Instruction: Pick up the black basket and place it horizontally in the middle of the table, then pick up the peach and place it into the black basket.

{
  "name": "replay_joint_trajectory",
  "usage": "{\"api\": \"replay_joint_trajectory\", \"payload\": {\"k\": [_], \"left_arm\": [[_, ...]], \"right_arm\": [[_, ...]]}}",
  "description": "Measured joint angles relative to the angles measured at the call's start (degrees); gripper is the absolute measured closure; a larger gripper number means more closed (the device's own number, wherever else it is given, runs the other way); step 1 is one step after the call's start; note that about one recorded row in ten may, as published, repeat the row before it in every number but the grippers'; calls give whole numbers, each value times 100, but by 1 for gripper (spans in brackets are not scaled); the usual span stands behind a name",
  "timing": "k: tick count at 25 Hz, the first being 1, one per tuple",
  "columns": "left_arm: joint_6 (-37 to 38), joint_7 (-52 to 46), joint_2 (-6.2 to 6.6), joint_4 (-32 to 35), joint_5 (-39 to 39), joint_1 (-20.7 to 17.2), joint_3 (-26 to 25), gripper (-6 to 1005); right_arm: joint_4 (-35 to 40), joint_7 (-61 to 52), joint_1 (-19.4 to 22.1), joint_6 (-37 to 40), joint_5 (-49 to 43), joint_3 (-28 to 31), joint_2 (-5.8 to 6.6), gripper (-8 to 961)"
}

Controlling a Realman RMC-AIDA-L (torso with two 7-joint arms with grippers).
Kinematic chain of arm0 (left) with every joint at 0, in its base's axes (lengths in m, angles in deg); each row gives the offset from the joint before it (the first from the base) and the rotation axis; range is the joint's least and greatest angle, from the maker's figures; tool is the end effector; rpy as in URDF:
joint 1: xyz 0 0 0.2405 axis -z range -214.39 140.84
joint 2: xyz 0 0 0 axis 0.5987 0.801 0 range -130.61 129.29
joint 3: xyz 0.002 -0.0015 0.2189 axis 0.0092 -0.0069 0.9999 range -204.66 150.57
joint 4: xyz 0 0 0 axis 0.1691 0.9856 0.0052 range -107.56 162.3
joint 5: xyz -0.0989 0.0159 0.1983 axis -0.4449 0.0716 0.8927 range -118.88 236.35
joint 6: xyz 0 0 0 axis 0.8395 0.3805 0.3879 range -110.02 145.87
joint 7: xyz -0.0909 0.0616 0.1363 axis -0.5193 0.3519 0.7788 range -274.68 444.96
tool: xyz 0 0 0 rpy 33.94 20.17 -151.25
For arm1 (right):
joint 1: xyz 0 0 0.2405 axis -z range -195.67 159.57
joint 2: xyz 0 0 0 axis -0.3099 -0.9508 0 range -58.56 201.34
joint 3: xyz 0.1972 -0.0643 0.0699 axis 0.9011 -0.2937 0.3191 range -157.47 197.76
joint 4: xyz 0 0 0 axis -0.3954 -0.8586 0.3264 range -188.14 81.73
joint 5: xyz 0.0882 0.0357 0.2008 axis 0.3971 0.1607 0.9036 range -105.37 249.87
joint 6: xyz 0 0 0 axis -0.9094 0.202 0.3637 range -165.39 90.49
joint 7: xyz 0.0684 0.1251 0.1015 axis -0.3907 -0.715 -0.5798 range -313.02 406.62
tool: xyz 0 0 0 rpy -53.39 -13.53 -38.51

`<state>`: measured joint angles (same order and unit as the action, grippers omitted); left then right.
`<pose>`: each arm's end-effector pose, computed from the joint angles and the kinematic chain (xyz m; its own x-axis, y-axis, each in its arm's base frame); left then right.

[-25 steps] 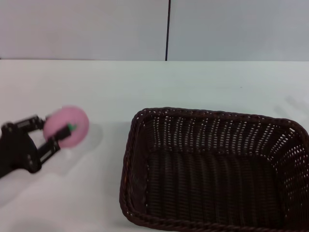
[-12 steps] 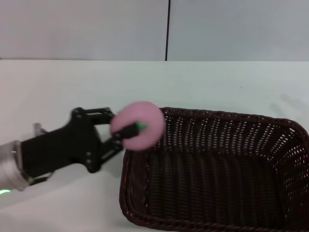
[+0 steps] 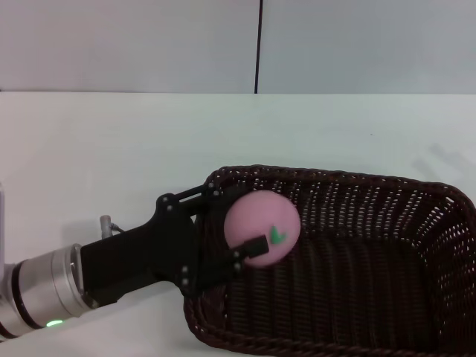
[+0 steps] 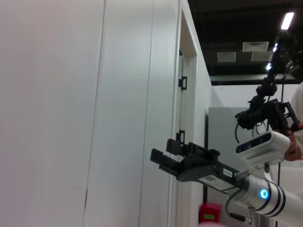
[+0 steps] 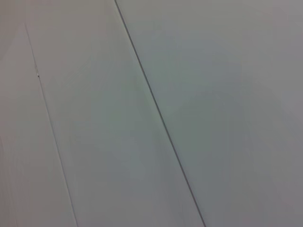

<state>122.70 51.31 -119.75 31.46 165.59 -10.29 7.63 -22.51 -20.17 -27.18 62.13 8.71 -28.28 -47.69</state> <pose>-0.2092 0.2299 -0.0604 0.5786 0.0141 0.8155 0.2289 -0.9625 -0.1457 0.2595 0.2703 0.0670 0.3216 -0.0023 -0.9469 -0.6708 -0.7063 -0.2261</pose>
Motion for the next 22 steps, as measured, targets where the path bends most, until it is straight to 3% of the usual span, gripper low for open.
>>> {"api": "replay_joint_trajectory", "payload": {"k": [1, 3, 8, 11, 12, 15, 17, 18, 19, 20, 22], "left_arm": [[-3, 8, 0, -16, 14, 0, 0, 630], [-13, 11, 0, -35, 20, -1, 0, 391], [-47, 44, 4, -50, 18, -58, 19, 167], [-69, 62, 33, 11, -24, -181, -184, 170], [-79, 64, 55, 67, -35, -269, -373, 171], [-96, 214, 76, 420, -50, -768, -1644, 172], [-105, 293, 75, 450, -60, -842, -1861, 172], [-138, 446, 75, 485, -70, -993, -2321, 172], [-138, 446, 75, 485, -70, -993, -2321, 172], [-266, 765, 76, 421, -109, -1229, -3238, 172], [-364, 962, 74, 299, -118, -1397, -3952, 172]], "right_arm": [[-12, 0, -5, 0, 0, 0, 0, 447], [-25, 0, -14, 0, 0, 0, 0, 447], [-28, 14, -34, 0, 0, 2, 6, 447], [-27, 18, -25, 0, 0, 67, 12, 447], [-24, 22, -11, 3, 0, 114, 14, 447], [-92, 243, 66, 95, 0, 425, 15, 447], [-140, 355, 89, 125, 0, 548, 9, 447], [-322, 602, 130, 178, 1, 876, -4, 447], [-322, 602, 130, 178, 1, 876, -4, 447], [-733, 1019, 140, 267, 4, 1405, -6, 447], [-1018, 1285, 134, 333, 5, 1742, -4, 447]]}}
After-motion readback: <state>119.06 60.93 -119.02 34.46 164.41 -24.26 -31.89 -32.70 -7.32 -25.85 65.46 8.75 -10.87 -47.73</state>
